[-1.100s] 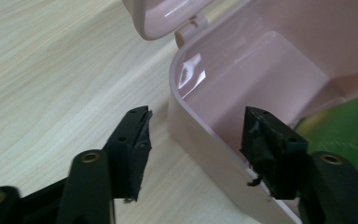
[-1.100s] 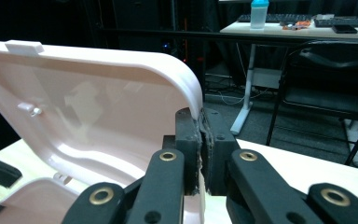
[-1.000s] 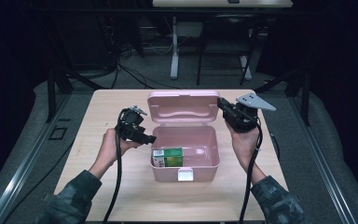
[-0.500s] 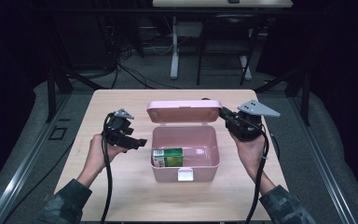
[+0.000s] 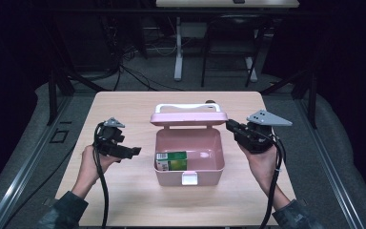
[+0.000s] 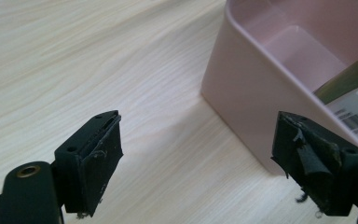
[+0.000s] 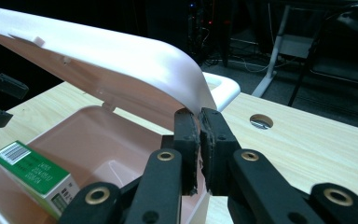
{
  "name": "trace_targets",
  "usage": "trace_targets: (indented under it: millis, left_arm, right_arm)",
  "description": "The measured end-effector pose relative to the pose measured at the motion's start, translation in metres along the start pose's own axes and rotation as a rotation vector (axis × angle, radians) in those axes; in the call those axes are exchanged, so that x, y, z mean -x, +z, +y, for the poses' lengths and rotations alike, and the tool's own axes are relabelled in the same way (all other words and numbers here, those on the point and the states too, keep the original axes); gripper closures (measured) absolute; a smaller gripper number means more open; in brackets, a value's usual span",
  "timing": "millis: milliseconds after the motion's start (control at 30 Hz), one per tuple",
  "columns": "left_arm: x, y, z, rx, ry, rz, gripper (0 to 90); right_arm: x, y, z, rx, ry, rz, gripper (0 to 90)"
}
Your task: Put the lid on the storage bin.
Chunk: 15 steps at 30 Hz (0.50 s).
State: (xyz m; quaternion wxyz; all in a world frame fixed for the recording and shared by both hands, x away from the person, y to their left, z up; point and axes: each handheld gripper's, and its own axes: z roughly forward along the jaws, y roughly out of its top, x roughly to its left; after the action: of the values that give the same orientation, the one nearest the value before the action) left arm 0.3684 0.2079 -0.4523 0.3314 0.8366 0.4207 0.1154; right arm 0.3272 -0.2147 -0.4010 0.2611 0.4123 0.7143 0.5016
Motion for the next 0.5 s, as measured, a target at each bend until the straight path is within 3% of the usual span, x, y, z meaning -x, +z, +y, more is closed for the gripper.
trace_targets:
  millis: [500]
  left_arm:
    - [-0.008,0.009,-0.027,-0.021,-0.040,-0.025,14.6]
  right_arm:
    - [-0.005,-0.008,-0.008,-0.013,0.010,0.023,84.4]
